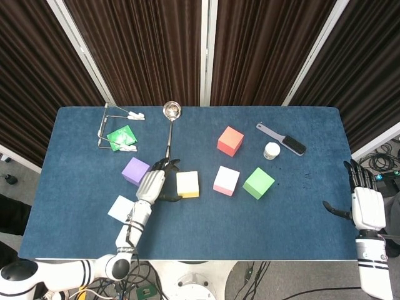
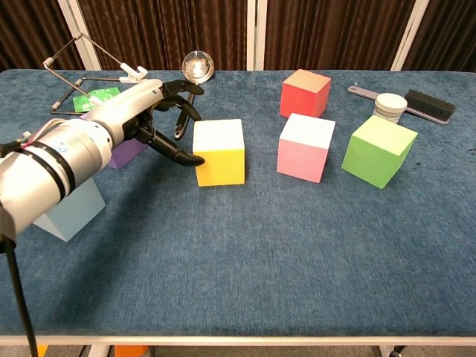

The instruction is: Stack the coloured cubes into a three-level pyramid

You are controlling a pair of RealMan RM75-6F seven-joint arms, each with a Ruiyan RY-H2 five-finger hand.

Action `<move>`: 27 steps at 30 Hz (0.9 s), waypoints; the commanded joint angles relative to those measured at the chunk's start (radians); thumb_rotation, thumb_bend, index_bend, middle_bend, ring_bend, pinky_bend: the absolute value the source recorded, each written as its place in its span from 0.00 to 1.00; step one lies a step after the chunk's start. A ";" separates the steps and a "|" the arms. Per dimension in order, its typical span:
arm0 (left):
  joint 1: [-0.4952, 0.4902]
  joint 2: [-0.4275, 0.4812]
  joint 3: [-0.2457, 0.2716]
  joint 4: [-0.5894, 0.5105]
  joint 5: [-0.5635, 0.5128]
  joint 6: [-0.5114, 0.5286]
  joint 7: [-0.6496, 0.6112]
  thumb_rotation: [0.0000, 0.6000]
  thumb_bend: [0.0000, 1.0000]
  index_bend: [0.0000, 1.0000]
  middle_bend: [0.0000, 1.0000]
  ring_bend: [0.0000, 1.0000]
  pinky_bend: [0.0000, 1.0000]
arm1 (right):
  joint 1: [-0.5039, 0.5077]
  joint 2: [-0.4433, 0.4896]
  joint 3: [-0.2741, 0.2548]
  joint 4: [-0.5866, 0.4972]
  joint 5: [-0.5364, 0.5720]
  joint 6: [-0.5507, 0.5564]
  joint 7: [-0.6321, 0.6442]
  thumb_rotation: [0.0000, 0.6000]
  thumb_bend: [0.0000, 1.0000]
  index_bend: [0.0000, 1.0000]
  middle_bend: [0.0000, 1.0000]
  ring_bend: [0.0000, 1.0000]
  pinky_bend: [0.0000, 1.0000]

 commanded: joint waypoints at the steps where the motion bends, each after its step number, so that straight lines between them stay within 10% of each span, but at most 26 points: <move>1: -0.006 -0.007 -0.005 0.006 -0.005 -0.002 0.000 1.00 0.00 0.12 0.29 0.00 0.08 | 0.000 -0.003 -0.001 0.005 0.003 -0.002 0.002 1.00 0.03 0.00 0.00 0.00 0.00; 27: -0.036 -0.027 -0.011 0.053 0.009 -0.015 -0.030 1.00 0.12 0.13 0.38 0.03 0.08 | 0.008 -0.024 -0.018 0.043 0.018 -0.038 -0.001 1.00 0.03 0.00 0.00 0.00 0.00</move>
